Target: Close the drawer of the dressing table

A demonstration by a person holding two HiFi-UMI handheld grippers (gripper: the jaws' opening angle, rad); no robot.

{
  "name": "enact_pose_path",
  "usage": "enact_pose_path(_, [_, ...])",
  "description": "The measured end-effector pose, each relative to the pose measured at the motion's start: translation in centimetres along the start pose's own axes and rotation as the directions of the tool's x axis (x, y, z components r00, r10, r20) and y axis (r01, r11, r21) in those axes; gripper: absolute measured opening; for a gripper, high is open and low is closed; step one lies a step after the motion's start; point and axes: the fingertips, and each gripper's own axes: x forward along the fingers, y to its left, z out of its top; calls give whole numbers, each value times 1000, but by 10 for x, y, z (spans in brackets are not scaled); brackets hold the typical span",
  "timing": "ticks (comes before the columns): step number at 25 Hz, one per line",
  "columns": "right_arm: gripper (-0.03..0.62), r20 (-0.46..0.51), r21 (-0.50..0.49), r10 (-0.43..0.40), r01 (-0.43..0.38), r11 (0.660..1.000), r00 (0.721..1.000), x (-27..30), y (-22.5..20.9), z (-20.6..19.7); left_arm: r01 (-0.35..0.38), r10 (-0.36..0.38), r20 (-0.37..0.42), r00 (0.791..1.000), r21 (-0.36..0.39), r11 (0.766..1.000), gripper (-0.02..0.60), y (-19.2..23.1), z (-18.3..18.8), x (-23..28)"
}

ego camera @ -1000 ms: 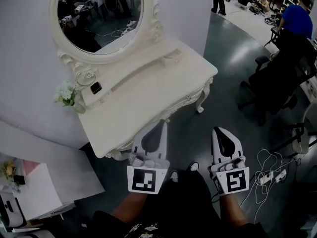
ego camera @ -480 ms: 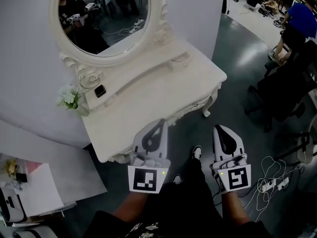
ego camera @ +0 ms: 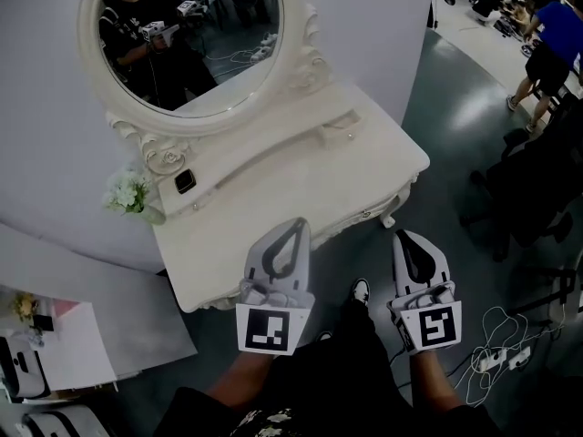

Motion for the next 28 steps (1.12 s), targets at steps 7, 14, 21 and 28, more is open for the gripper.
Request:
enact_pose_path(7, [0, -3, -7, 45, -45, 999, 999, 45, -26, 0, -47, 48, -22, 999, 18, 999, 3, 18, 3, 39])
enact_pose_path(14, [1, -5, -18, 92, -92, 996, 996, 86, -60, -3, -73, 74, -28, 997, 22, 997, 3, 18, 6, 89])
enact_pose_path(21, [2, -25, -51, 160, -161, 986, 987, 126, -92, -15, -136, 137, -61, 989, 19, 990, 3, 21, -2, 137])
enact_pose_path(28, [88, -80, -25, 217, -220, 975, 973, 163, -107, -52, -177, 178, -119, 977, 14, 984, 3, 23, -28, 164])
